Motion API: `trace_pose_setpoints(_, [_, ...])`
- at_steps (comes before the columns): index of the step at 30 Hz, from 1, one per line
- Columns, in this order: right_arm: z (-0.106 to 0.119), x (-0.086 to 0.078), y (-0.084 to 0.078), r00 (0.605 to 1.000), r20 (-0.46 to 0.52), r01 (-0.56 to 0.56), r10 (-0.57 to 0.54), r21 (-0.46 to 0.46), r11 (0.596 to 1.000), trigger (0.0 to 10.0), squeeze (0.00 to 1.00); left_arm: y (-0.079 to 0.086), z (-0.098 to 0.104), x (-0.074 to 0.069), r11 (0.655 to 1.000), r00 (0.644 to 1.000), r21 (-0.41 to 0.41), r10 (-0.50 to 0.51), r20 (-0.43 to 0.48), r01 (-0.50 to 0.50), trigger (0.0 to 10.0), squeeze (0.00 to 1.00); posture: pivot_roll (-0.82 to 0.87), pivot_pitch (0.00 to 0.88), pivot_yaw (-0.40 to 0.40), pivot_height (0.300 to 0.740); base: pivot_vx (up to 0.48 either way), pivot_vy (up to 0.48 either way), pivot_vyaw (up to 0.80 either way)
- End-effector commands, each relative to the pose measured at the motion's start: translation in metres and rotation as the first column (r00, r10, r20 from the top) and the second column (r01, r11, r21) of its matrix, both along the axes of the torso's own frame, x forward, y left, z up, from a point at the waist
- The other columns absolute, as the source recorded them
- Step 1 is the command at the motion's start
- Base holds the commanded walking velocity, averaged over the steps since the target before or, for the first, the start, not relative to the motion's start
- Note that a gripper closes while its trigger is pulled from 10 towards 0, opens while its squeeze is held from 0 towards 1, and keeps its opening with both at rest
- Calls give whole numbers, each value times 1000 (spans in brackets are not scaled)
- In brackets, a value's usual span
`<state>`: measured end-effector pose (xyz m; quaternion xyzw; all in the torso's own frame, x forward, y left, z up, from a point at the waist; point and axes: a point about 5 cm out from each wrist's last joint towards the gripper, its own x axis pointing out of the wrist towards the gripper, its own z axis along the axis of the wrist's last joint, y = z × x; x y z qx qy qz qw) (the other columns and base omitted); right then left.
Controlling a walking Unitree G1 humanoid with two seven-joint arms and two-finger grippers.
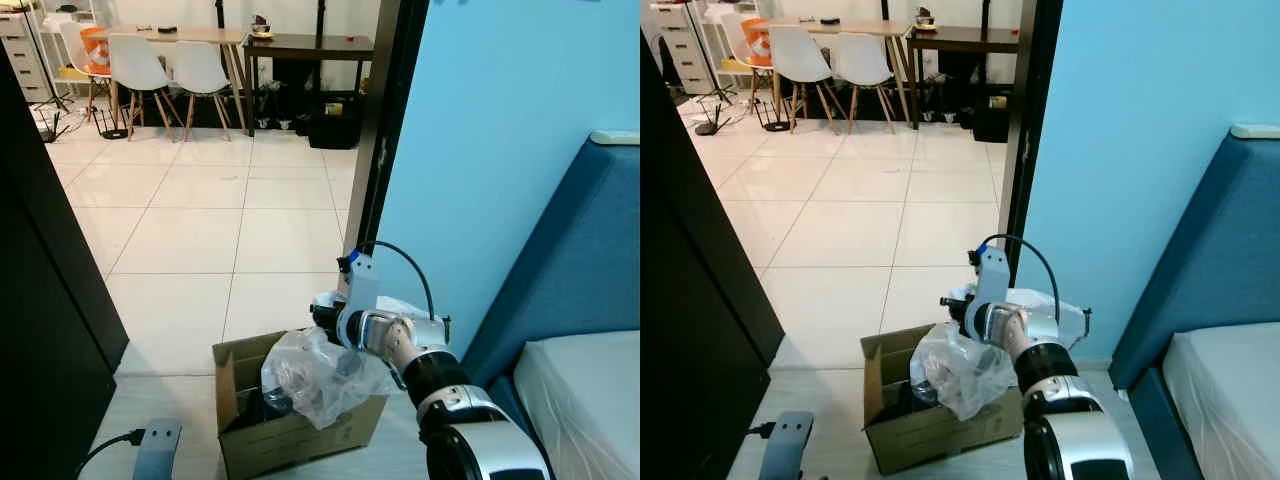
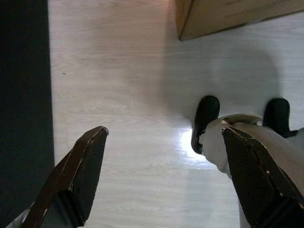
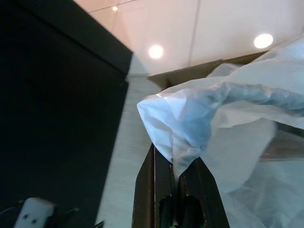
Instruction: Clean up the room
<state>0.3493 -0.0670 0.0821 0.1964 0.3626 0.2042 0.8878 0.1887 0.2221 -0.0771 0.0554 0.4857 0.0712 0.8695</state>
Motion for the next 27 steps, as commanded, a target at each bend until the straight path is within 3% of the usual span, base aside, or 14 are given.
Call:
trace_pose_setpoints(1, [0,0,4,1000,5,-4,3,28,1000,10000,0,2,0,-2,1000,1000,14,1,-2,-1,10000,0,-16,0,-70,640,0,0,0])
trace_pose_setpoints(11, [-7,-2,4,1000,0,-15,15,58,998,10000,0,3,-2,-5,1000,1000,25,-1,-10,1,10000,0,-1,0,-79,605,0,0,0])
trace_pose_setpoints(18, [-16,-4,0,999,-38,15,-15,8,1000,10000,0,4,-2,-7,999,1000,35,-6,-15,7,10000,0,13,0,-80,585,0,0,0])
trace_pose_setpoints(21, [-12,1,-3,998,15,60,-60,10,998,10000,0,6,-3,-9,999,1000,40,-9,-18,10,10000,0,27,0,-79,570,0,0,0])
trace_pose_setpoints(27, [-8,4,0,998,69,6,-3,-51,999,10000,0,9,-4,-13,999,1000,47,-12,-23,13,10000,0,50,36,-71,550,0,0,0])
